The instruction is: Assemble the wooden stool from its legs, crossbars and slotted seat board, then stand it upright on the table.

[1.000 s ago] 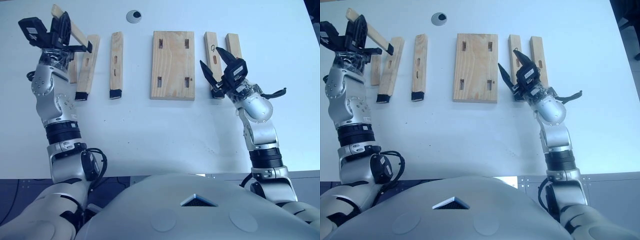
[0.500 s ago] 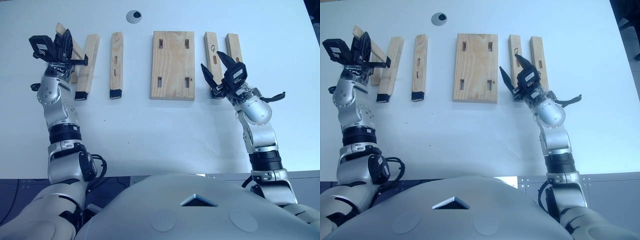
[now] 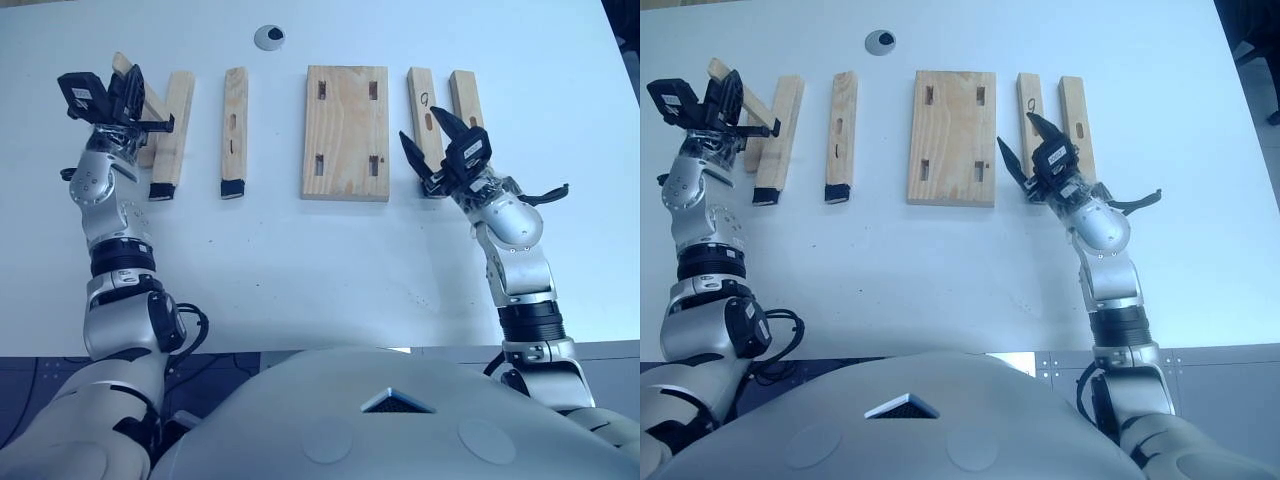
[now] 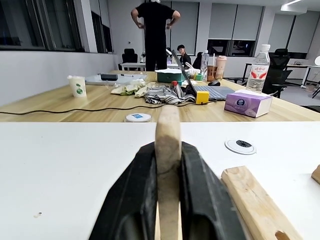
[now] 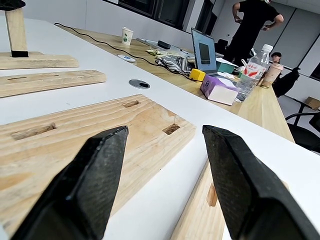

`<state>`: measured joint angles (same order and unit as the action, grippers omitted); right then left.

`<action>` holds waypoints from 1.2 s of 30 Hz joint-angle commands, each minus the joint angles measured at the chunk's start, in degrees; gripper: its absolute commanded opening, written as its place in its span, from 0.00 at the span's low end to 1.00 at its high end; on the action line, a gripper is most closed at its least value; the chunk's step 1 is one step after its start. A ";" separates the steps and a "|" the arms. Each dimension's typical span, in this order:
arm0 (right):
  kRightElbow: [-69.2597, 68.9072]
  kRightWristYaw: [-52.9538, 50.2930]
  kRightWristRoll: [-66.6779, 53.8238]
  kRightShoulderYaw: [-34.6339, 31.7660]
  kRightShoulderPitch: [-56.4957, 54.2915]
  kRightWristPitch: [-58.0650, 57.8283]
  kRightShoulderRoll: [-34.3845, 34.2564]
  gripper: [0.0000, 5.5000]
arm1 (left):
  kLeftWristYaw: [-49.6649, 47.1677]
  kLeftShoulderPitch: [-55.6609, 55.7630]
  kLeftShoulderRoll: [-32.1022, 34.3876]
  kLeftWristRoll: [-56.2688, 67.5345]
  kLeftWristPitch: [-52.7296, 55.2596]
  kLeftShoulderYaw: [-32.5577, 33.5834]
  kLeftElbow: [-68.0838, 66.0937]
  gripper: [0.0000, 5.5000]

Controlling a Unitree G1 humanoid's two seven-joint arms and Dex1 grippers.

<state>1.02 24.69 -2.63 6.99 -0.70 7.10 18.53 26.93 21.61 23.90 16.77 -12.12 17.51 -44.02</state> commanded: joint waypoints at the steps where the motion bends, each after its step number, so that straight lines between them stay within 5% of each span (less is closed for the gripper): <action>1: -0.55 0.12 0.74 0.31 0.08 -0.93 -0.13 0.50 | 1.11 -5.97 -3.25 -2.82 3.91 -2.87 -9.90 0.07; 16: -0.49 -0.51 1.37 0.57 -0.06 -0.96 -0.93 0.50 | 5.17 -3.03 -7.83 1.43 -1.74 -3.06 -8.47 0.07; 28: -0.54 -1.08 1.70 0.76 0.44 -0.65 -0.92 0.50 | -1.07 -4.19 -6.04 -1.54 -1.60 -5.43 -2.45 0.07; 36: -1.39 -2.05 2.22 1.31 2.59 -0.90 -1.09 0.50 | -0.10 -14.77 -1.14 -3.72 12.70 -7.93 16.28 0.32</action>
<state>0.06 22.77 -0.61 7.87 1.61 6.66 18.37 26.74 10.35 21.70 14.41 -4.00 10.90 -31.38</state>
